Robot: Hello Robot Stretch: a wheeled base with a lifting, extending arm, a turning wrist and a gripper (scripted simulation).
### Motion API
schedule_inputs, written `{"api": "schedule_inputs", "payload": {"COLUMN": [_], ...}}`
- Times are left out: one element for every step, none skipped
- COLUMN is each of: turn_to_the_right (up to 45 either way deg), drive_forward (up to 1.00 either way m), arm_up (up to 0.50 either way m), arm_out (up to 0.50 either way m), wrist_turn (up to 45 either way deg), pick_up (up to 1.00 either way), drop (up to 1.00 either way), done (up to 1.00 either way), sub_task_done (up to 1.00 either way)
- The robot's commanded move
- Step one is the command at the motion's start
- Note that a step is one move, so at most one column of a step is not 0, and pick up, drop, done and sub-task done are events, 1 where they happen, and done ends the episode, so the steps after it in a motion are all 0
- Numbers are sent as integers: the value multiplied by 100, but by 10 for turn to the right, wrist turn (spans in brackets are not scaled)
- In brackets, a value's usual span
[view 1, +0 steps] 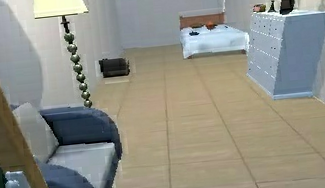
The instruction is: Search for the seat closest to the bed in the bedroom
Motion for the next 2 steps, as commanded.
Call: {"api": "schedule_inputs", "payload": {"turn_to_the_right": [0,0], "drive_forward": [100,100], "arm_up": [0,0], "arm_out": [0,0], "wrist_turn": [0,0], "pick_up": [0,0], "drop": [0,0], "done": [0,0], "sub_task_done": [0,0]}}
